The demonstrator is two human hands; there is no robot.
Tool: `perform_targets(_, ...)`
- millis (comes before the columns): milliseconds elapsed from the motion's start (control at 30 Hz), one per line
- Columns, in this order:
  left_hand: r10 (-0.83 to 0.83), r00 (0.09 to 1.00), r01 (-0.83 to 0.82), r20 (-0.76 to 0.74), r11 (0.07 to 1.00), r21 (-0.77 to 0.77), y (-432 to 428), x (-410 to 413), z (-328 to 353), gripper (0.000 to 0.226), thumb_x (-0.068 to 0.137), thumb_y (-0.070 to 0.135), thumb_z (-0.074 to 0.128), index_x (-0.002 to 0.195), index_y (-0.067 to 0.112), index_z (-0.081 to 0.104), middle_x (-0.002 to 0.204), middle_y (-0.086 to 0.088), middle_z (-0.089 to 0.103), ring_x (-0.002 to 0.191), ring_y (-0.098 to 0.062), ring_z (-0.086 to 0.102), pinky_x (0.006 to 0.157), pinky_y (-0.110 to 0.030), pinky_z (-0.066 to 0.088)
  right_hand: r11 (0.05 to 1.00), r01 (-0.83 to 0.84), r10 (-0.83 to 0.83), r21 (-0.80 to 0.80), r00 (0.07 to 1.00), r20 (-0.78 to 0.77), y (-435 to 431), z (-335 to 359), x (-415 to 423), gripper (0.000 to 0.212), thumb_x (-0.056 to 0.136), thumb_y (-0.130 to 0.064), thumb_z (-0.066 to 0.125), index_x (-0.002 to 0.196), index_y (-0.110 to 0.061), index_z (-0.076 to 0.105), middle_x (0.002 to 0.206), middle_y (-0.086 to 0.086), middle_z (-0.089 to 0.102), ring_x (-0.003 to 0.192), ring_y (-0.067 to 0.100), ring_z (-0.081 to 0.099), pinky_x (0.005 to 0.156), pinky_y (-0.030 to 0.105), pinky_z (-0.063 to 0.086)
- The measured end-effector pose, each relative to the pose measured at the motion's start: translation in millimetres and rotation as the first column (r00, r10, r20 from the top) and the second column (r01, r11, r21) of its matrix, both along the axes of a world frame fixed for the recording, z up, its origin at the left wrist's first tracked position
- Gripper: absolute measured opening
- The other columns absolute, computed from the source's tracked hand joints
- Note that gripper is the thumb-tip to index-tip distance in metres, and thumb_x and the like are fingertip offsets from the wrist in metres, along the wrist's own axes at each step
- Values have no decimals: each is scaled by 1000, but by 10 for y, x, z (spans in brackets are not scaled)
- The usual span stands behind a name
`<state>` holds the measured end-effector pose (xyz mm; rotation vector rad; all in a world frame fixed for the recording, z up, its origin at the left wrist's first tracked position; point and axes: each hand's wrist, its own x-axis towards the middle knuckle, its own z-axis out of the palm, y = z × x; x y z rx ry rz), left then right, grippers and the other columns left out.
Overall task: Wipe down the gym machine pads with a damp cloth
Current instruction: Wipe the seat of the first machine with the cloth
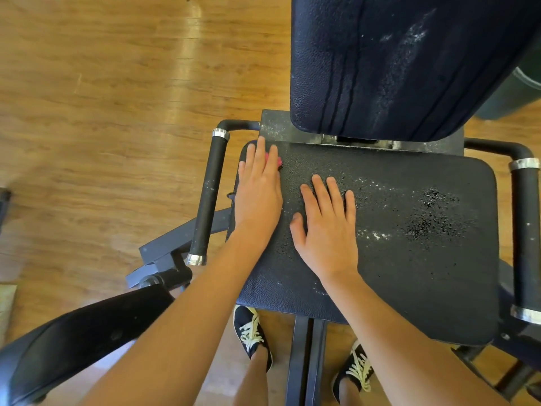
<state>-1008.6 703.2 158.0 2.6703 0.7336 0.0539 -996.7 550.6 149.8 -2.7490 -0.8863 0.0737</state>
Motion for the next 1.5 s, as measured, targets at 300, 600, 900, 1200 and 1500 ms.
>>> perform_targets(300, 37, 998, -36, -42, 999, 5, -464, -909, 26, 48, 105, 11, 52, 153, 7, 43, 166, -14, 26, 155, -33, 22, 123, -47, 17, 1000, -8, 8, -1, 1000, -1, -18, 4, 0, 54, 103, -39, 37, 152, -16, 43, 165, 8, 33, 155, 29, 21, 125, 57, 16)
perform_targets(600, 104, 994, -104, -19, 995, -11, -290, -379, 3, 46, 111, 16, 39, 156, 6, 36, 169, -14, 16, 157, -32, 10, 126, -48, 15, 1000, -6, 6, -11, 1000, -5, -7, 8, 6, 55, 102, -37, 40, 153, -17, 43, 166, 7, 32, 156, 29, 20, 126, 56, 15)
perform_targets(900, 40, 998, -40, -43, 999, -2, -397, -676, -12, 48, 107, 12, 48, 154, 5, 38, 169, -14, 18, 156, -31, 18, 124, -44, 24, 1000, -5, 5, -14, 1000, -7, -21, 15, 5, 54, 103, -38, 40, 153, -16, 43, 166, 7, 31, 156, 29, 20, 126, 56, 14)
perform_targets(1200, 30, 991, -18, -134, 996, 88, -698, -1322, 52, 58, 95, 3, 66, 149, 0, 46, 163, -21, 31, 151, -35, 31, 119, -44, 26, 1000, -6, 6, 21, 1000, 7, -5, 20, -7, 52, 103, -36, 42, 151, -16, 45, 164, 8, 35, 155, 30, 23, 125, 57, 16)
perform_targets(1500, 135, 990, -137, -52, 990, -34, -437, -583, 29, 48, 112, 18, 34, 158, 2, 30, 170, -14, 9, 158, -28, 4, 126, -41, 10, 1000, -7, 7, 10, 1000, -3, -6, 15, -4, 54, 103, -37, 40, 152, -16, 44, 165, 8, 34, 155, 30, 22, 125, 57, 15)
